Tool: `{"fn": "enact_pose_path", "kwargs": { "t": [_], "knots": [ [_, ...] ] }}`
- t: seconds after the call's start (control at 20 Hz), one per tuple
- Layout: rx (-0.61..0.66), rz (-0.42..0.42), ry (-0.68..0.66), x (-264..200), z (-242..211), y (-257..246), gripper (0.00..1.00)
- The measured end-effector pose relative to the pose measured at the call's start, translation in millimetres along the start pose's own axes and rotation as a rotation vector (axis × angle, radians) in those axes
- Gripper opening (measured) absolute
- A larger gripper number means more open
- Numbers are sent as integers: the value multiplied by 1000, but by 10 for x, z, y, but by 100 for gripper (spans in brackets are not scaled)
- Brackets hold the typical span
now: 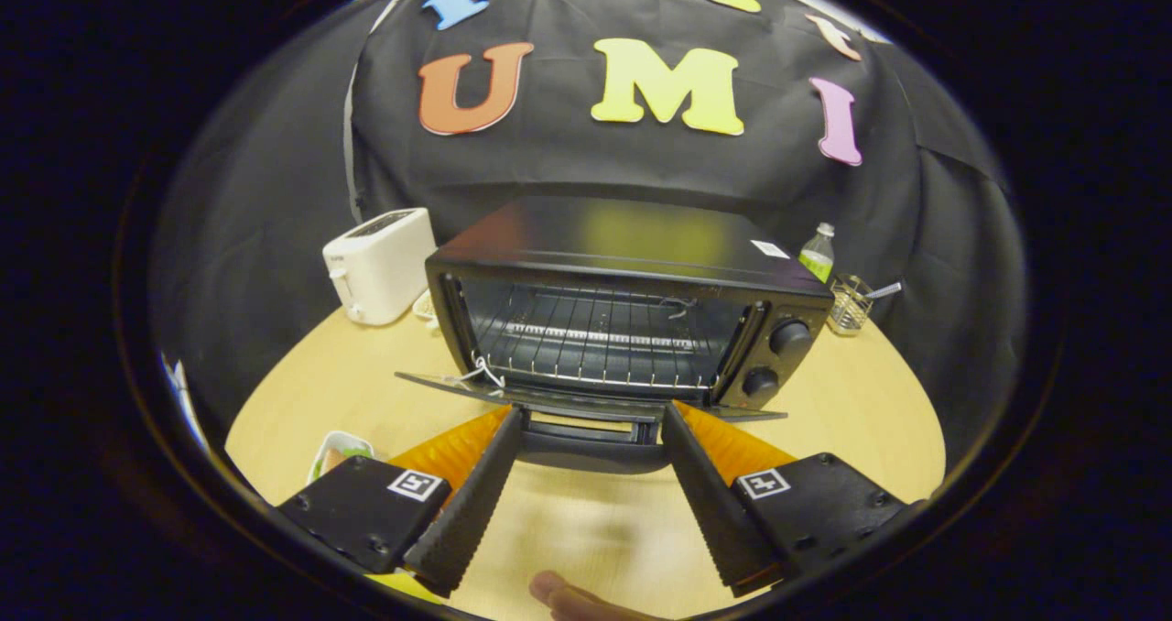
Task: Open the toaster oven, put the food inside, and close the toaster oven door.
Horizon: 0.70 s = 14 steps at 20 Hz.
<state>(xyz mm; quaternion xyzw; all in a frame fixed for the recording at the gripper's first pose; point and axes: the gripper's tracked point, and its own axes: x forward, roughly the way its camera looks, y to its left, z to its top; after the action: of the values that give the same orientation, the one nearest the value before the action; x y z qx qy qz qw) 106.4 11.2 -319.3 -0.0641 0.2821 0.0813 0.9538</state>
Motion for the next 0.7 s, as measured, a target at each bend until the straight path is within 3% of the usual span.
{"fn": "enact_pose_path", "kwargs": {
  "t": [0.3,0.6,0.7],
  "knots": [
    [-19,-36,-52,-10,-355,30,100],
    [144,0,-58,46,-791,75,100],
    [178,-67,5,160,-1049,-85,100]
  ]
}}
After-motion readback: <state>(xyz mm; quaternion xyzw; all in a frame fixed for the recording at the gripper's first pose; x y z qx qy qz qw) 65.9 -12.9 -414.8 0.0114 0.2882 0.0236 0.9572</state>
